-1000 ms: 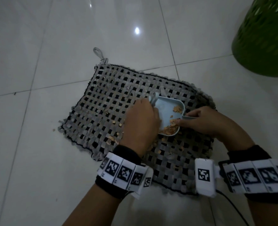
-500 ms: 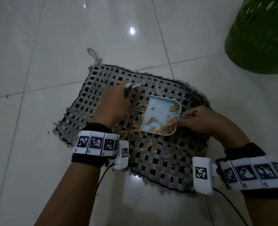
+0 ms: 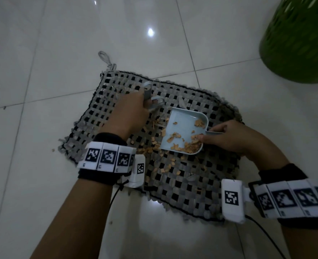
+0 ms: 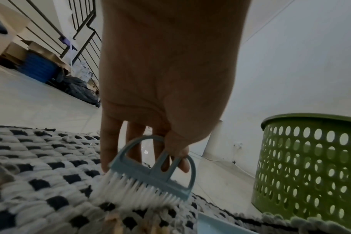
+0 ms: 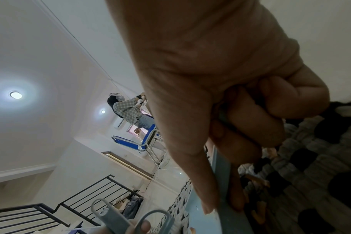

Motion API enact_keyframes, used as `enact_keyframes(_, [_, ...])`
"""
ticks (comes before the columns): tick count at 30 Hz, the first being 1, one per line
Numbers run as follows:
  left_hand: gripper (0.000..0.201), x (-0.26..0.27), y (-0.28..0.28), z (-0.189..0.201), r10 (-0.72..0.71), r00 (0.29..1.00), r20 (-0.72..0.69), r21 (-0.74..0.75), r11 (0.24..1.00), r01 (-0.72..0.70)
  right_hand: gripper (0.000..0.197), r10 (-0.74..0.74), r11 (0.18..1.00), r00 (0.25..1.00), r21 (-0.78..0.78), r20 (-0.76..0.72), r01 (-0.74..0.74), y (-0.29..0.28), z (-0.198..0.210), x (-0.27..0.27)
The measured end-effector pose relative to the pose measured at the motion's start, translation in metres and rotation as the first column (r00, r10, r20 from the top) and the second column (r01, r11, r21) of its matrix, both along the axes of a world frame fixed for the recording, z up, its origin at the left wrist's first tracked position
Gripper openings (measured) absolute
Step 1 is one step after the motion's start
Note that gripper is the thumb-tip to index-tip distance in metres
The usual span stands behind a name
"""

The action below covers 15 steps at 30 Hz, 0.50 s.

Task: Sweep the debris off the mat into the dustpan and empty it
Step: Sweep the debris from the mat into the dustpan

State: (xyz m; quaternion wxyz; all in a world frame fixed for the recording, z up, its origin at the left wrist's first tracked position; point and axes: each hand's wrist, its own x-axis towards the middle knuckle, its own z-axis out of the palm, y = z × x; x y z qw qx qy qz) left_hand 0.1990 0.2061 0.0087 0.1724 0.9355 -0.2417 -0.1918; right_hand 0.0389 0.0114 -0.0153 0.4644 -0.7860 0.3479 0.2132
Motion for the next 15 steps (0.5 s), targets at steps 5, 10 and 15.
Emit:
enact_keyframes(5, [0.024,0.0,0.01,0.01,0.015,0.993,-0.117,-0.043,0.999,-0.02,0.044,-0.002,1.0,1.0,-0.003,-0.004,0.002,-0.001,-0.002,0.0])
enact_keyframes(10, [0.023,-0.006,0.003,0.004,0.052,0.994,0.098,-0.11,0.993,-0.041,0.042,0.004,1.0,1.0,-0.004,0.008,-0.004,-0.001,-0.003,0.0])
enact_keyframes(15, [0.025,-0.012,0.008,0.006,-0.007,0.994,-0.108,-0.03,1.0,0.003,0.042,0.011,1.0,1.0,-0.014,0.01,-0.011,-0.002,-0.005,0.0])
